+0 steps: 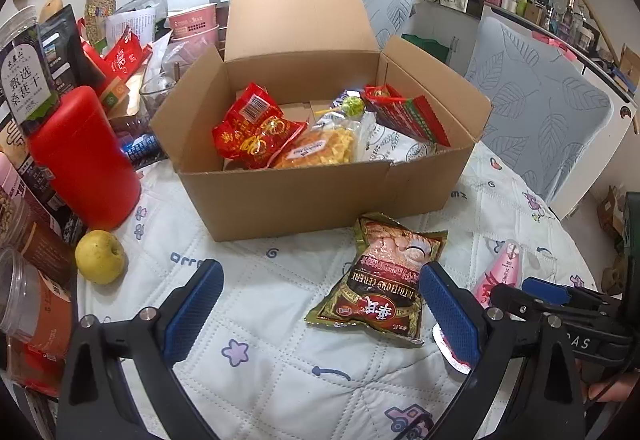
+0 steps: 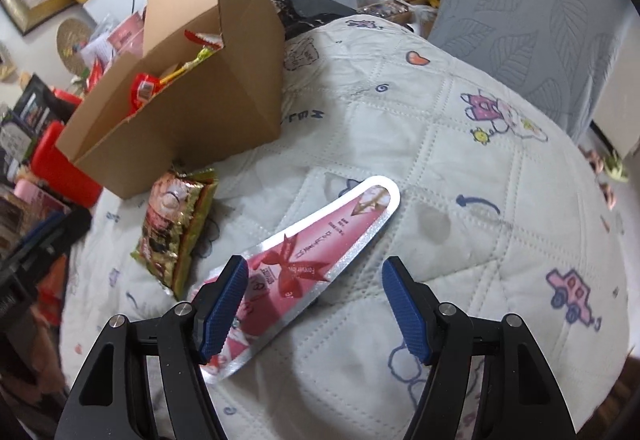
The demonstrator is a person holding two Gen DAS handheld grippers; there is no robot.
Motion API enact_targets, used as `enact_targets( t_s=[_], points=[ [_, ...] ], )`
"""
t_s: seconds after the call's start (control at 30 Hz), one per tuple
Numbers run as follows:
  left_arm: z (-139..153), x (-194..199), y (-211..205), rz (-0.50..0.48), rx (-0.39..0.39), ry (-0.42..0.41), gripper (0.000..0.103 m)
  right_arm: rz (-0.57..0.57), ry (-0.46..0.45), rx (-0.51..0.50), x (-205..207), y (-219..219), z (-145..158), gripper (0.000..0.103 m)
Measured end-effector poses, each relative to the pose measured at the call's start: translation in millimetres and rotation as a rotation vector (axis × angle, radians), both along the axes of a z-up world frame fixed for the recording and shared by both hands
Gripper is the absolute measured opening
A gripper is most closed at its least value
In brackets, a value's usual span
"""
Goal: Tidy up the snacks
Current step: 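Grasp the pink cone packet with the right gripper while the left moves to the cereal bag, then grasp the green-and-gold cereal bag with the left gripper while the right holds the pink packet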
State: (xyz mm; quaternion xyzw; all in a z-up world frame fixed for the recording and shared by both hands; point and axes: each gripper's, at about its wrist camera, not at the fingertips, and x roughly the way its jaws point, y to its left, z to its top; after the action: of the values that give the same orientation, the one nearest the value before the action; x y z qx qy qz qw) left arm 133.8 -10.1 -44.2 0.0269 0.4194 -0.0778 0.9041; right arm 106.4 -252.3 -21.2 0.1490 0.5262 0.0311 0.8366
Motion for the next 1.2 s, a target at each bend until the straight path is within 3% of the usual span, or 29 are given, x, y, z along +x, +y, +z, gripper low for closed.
enact_targets(
  t_s=[0.1, 0.37, 0.4, 0.47, 0.53, 0.63, 0.8, 1.2],
  points=[
    [-2, -2, 0, 0.003, 0.002, 0.004, 0.100, -0.024, -0.007, -0.012, 1, 5, -4, 0.072],
    [-7, -1, -1, 0.000, 0.017, 0.012, 0.100, 0.051, -0.062, -0.207, -3, 42, -9, 0.079],
    [-8, 0, -2, -0.006, 0.018, 0.016, 0.100, 0.063, -0.073, -0.222, -4, 46, -10, 0.077],
    [-10, 2, -4, -0.030, 0.001, 0.034, 0.100, 0.091, -0.106, -0.267, -9, 54, -11, 0.063],
    [-12, 4, -5, -0.062, -0.027, 0.052, 0.100, 0.098, -0.122, -0.260, -10, 51, -9, 0.034],
    [-14, 5, -12, -0.100, -0.044, 0.061, 0.100, 0.123, -0.129, -0.196, -9, 43, -8, 0.015],
    [-23, 11, -29, -0.168, -0.042, 0.101, 0.100, 0.149, -0.149, -0.134, -11, 33, -1, 0.012],
    [-63, 36, -53, -0.174, 0.025, 0.220, 0.100, 0.203, -0.134, -0.054, -16, 11, 10, 0.012]
  ],
)
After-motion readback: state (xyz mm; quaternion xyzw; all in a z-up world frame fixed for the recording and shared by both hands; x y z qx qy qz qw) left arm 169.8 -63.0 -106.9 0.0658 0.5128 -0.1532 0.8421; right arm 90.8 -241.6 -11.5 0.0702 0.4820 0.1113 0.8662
